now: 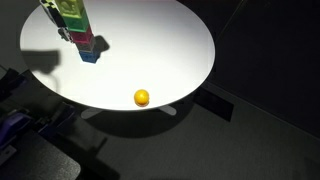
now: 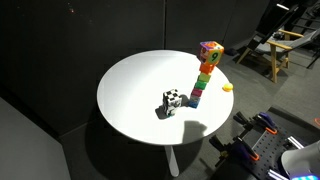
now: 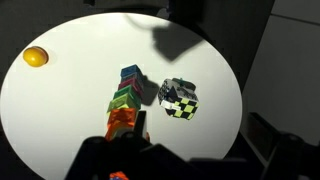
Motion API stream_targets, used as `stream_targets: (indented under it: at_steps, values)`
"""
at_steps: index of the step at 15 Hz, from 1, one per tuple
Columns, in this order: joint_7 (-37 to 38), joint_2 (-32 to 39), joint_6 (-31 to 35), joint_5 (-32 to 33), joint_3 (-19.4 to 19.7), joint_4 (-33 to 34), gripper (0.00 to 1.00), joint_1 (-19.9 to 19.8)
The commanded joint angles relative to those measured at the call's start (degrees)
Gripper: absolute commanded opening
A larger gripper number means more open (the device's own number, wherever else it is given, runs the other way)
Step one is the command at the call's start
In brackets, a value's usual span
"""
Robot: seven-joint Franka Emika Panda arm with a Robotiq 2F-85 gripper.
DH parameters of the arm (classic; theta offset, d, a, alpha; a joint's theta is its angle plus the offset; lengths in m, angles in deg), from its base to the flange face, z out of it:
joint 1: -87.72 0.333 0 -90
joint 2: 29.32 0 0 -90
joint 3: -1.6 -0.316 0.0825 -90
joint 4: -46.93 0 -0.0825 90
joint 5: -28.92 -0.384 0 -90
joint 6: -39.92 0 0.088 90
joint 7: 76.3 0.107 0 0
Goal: Put the yellow fruit on the stacked blocks
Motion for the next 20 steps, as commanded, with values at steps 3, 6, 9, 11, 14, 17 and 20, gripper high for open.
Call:
stream_targets:
  at_steps: [3,6,9,11,14,17,20]
  values:
    - [0.80,1.02,-1.84,3.32,2.80,3.75,1.00,-4.29]
    - [0.74,1.63,-1.36,4.87,4.43,4.22,1.00,-6.69]
    - [0.19,2.65,-0.91,5.57,6.60,4.37,1.00,-8.42]
    - [-0.66,3.74,-0.11,5.94,8.29,4.25,1.00,-9.36]
    - [-1.58,6.23,0.64,6.94,10.73,4.30,1.00,-10.62]
    - [-2.08,8.95,1.66,7.80,12.50,4.35,1.00,-11.70]
    - [-2.97,11.64,3.65,9.03,13.80,4.32,1.00,-12.88]
